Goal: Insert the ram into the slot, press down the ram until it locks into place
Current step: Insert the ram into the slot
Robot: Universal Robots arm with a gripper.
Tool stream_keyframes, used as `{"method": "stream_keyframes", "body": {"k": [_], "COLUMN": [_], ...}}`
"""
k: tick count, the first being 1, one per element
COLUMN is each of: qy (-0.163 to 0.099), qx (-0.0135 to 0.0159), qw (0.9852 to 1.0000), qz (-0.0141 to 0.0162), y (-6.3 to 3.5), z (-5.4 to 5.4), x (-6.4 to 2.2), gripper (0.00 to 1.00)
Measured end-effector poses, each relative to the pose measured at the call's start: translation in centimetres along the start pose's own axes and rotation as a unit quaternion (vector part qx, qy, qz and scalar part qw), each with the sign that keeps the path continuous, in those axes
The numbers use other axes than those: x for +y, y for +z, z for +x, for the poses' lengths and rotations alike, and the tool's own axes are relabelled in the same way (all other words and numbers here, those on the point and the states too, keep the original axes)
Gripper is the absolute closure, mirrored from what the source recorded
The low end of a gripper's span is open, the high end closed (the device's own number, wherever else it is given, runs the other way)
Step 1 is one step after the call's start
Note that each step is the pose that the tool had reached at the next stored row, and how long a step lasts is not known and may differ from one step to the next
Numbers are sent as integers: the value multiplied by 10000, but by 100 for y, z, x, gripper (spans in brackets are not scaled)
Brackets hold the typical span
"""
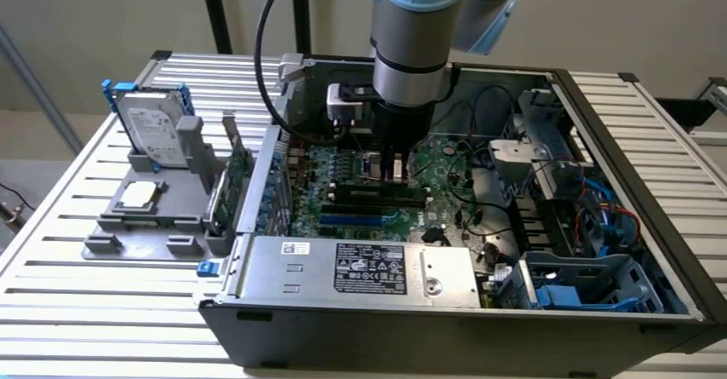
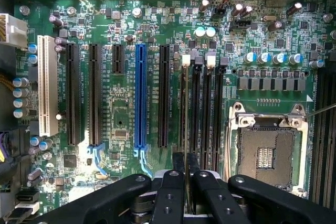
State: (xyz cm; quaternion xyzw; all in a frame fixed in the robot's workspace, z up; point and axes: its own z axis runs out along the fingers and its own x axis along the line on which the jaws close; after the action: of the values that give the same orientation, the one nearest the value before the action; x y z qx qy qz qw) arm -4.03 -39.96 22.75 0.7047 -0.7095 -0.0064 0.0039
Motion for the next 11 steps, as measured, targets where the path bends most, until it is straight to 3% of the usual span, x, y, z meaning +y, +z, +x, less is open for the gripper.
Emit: {"method": "stream_keyframes", "body": {"k": [11], "qy": [12], "qx": [0], "qw": [10000], "qz": [0], "y": [0], "z": [0], "x": [-15], "gripper": [87]}}
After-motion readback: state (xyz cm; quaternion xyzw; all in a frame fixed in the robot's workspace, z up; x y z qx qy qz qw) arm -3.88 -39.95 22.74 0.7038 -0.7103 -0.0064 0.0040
